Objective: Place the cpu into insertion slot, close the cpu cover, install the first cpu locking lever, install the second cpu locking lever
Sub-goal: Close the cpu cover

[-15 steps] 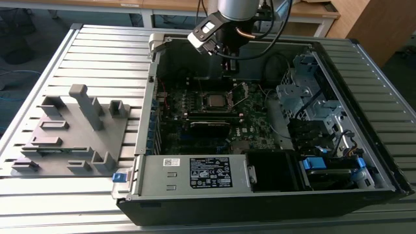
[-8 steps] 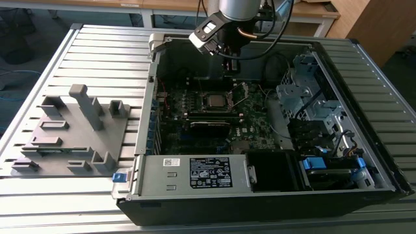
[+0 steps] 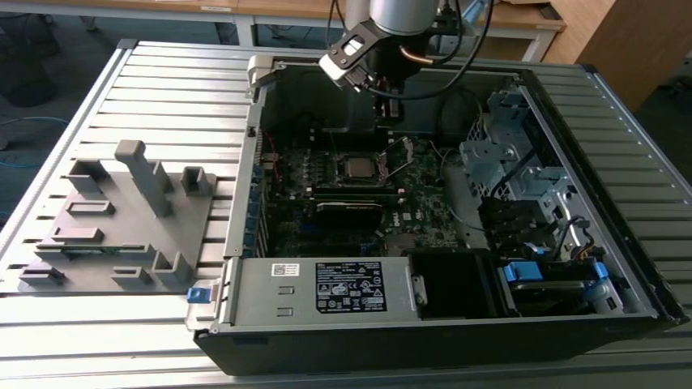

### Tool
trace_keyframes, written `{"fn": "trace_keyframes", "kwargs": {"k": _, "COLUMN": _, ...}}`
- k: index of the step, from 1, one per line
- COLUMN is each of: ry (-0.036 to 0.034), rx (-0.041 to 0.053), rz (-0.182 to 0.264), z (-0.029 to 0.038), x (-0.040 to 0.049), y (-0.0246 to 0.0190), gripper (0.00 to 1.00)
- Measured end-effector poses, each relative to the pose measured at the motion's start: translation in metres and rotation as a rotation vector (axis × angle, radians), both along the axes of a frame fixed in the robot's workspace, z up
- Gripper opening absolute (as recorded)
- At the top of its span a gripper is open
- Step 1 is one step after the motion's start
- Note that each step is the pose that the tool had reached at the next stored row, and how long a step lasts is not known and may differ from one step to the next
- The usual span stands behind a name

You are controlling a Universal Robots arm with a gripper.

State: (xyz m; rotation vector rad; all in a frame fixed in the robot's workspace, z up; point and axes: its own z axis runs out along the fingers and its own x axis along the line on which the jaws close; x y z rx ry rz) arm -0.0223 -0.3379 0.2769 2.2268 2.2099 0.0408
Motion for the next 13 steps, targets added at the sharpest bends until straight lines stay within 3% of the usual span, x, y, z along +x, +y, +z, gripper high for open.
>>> {"fn": "trace_keyframes", "kwargs": {"k": 13, "ry": 0.0000, "rx": 0.0001, "rz": 0.000, "z": -0.0005, "x": 0.0291, "y": 0.0006, "gripper": 0.10}}
